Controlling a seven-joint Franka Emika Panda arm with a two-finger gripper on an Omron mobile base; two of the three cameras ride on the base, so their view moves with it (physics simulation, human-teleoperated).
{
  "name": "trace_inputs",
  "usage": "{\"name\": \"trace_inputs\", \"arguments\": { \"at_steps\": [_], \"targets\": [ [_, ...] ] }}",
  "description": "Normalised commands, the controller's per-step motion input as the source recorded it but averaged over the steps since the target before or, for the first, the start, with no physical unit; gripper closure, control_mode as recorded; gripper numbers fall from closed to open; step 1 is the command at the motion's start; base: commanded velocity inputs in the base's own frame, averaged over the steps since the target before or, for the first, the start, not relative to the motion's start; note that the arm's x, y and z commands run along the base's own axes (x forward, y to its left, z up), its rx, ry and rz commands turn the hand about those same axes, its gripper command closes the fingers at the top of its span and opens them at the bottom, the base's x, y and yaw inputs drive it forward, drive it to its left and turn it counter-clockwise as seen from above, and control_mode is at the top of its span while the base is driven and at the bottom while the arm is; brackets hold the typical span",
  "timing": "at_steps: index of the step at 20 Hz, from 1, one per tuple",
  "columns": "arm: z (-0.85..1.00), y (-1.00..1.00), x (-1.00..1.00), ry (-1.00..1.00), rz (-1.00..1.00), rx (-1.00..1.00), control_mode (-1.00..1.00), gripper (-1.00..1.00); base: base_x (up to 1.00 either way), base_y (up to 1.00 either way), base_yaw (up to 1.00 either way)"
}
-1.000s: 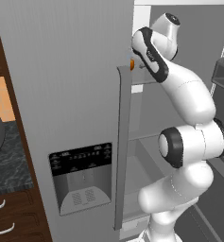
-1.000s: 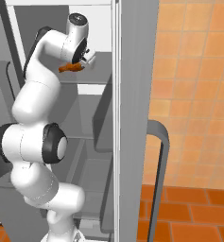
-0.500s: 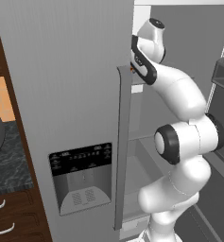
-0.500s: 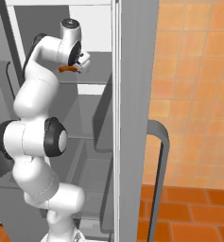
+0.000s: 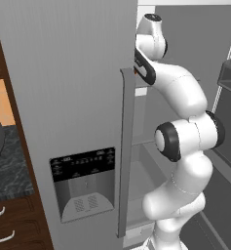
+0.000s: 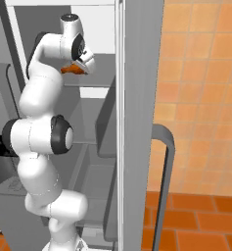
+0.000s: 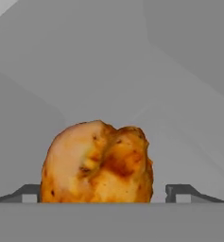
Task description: Place one squash and one chicken drumstick in each tupperware on the nearby counter, to pack two identical lunches.
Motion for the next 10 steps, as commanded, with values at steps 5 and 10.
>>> {"name": "trace_inputs", "arguments": {
  "at_steps": [5,10],
  "targets": [
    [-0.08,0.17,0.0,0.18,-0.07,-0.07,-1.0,1.0,0.0,0.0,0.0],
    [-0.09,-0.11,-0.58,-0.11,0.0,-0.15,-1.0,1.0,0.0,0.0,0.0]
  ]
}}
